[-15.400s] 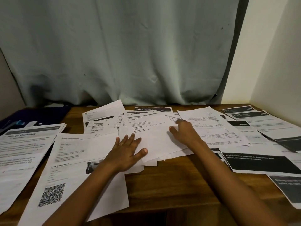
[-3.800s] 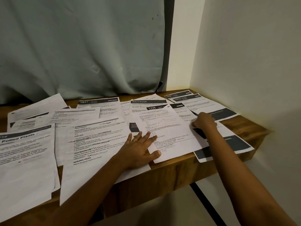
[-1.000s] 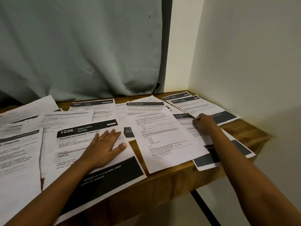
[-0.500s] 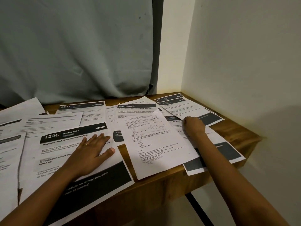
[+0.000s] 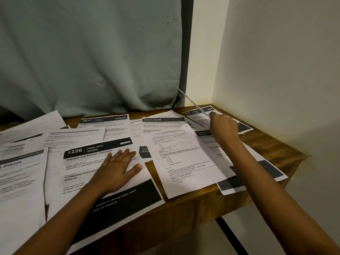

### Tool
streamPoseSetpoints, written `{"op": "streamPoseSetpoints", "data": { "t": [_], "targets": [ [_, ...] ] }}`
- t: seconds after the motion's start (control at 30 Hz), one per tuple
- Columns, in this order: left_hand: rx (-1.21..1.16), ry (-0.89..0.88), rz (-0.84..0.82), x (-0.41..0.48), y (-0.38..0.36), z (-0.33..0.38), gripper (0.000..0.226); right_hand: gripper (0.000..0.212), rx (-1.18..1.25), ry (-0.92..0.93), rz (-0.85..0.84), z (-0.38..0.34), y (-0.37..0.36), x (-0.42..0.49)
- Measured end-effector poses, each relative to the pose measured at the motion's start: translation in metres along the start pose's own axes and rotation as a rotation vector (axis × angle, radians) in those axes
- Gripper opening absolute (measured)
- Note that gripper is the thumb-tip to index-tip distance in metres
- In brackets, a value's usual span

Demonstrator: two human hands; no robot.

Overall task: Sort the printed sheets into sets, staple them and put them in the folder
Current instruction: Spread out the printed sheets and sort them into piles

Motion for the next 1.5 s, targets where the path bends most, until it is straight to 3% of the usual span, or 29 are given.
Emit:
{"op": "streamPoseSetpoints", "data": {
  "t": [0.13,0.27,0.37,0.53,0.6,0.7,0.8,0.9,1.13,1.27,1.33,1.5],
  "targets": [
    [-0.11,0.003,0.058,0.0,0.0,-0.002,0.101,0.024,-0.022,0.234,-0.009,-0.062,0.026,-0.059],
    [-0.233,0.0,0.137,-0.001,0.003,0.0,0.078,0.024,0.094,0.386,-0.212,-0.106,0.025,-0.12],
    [-0.171,-0.039,0.116,-0.002,0.002,-0.001,0.078,0.026,0.167,0.411,-0.355,-0.122,0.011,-0.141],
    [-0.03,-0.068,0.017,-0.001,0.0,0.001,0.097,0.048,0.307,0.365,-0.443,-0.125,-0.001,-0.149],
    [-0.008,-0.071,-0.001,-0.001,0.0,0.002,0.106,0.046,0.433,0.316,-0.444,-0.115,0.001,-0.142],
    [0.003,-0.068,-0.015,0.001,0.001,0.002,0.111,0.035,0.598,0.085,-0.381,-0.085,-0.003,-0.111],
    [0.009,-0.069,-0.023,0.0,0.0,0.002,0.112,0.039,0.431,-0.121,-0.29,-0.05,-0.023,-0.077],
    [0.009,-0.069,-0.027,0.0,0.0,0.002,0.113,0.054,0.379,-0.291,-0.438,-0.029,-0.044,-0.062],
    [0.01,-0.072,-0.044,0.0,0.0,0.002,0.104,0.083,0.285,-0.316,-0.499,-0.022,-0.049,-0.054],
    [0.025,-0.058,-0.048,-0.002,0.001,0.003,0.075,0.09,0.338,-0.377,-0.579,-0.018,-0.048,-0.044],
    [0.021,-0.057,-0.053,-0.003,0.002,0.004,0.072,0.093,0.386,-0.395,-0.609,-0.018,-0.047,-0.04],
    [-0.001,-0.033,-0.035,-0.006,0.005,0.006,0.069,0.074,0.483,-0.385,-0.54,-0.028,-0.038,-0.039]
  ]
}}
Point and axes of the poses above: each hand's wrist, its own x-axis towards the middle knuckle, its own y-axis out of the back of the hand, z = x × y, the point moved 3 cm from there along x, towards the middle knuckle, and after that the axes turned 7 degrees about x, right-handed, at the moved point
